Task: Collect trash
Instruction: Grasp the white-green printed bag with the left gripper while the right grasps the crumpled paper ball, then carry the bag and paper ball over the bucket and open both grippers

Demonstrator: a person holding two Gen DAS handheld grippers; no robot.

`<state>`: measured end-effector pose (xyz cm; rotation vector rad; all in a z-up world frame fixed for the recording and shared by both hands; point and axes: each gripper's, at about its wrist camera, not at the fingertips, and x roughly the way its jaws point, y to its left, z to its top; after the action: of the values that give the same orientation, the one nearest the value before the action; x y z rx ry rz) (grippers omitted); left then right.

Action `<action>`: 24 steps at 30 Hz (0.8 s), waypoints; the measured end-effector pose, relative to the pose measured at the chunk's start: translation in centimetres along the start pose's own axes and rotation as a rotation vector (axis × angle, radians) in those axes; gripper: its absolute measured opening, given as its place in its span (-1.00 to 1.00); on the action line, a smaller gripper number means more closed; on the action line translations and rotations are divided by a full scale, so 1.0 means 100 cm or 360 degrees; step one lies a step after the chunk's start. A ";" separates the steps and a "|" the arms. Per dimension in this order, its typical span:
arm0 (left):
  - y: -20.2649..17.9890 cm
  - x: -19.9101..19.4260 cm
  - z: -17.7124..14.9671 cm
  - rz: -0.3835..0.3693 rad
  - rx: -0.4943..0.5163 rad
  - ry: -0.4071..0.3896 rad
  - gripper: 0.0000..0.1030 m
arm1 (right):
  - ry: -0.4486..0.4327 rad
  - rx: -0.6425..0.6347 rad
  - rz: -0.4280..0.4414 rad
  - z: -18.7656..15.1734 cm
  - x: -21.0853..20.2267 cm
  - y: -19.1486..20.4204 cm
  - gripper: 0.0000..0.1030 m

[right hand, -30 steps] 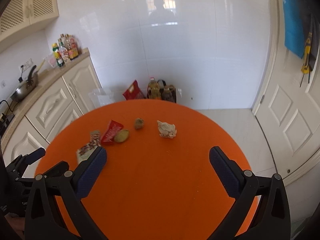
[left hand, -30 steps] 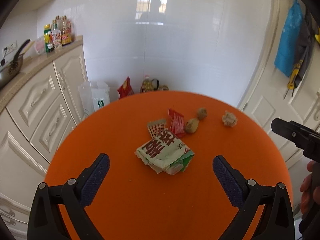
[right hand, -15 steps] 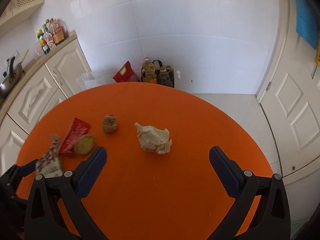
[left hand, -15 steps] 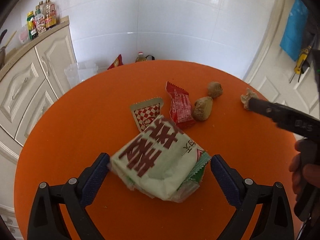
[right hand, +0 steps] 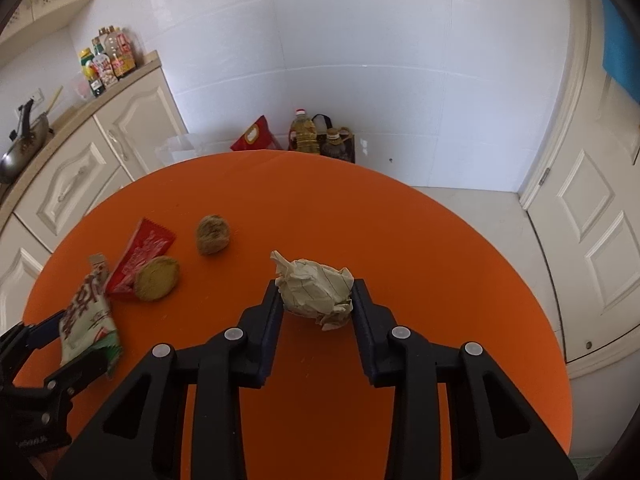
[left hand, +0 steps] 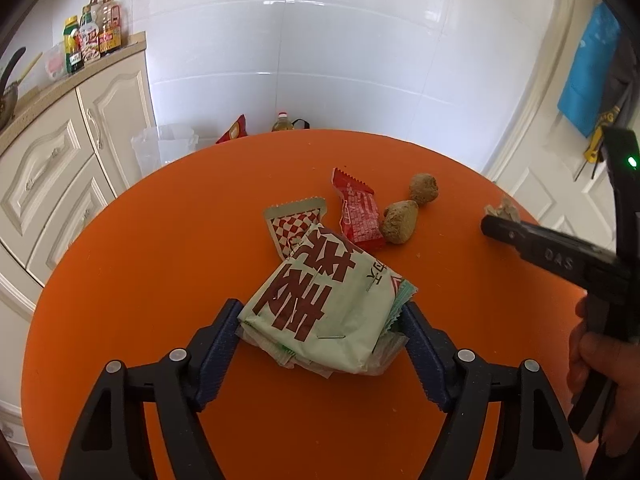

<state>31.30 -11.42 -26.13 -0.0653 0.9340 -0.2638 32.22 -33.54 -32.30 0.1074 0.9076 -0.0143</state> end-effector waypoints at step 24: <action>-0.083 -0.090 -0.005 -0.0159 0.0133 -0.0396 0.42 | -0.0295 0.0104 0.0072 -0.061 -0.180 -0.017 -0.35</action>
<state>24.18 -17.17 -17.88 -0.0664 0.6723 -0.3783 16.25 -35.25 -22.04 0.1843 0.7197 -0.0114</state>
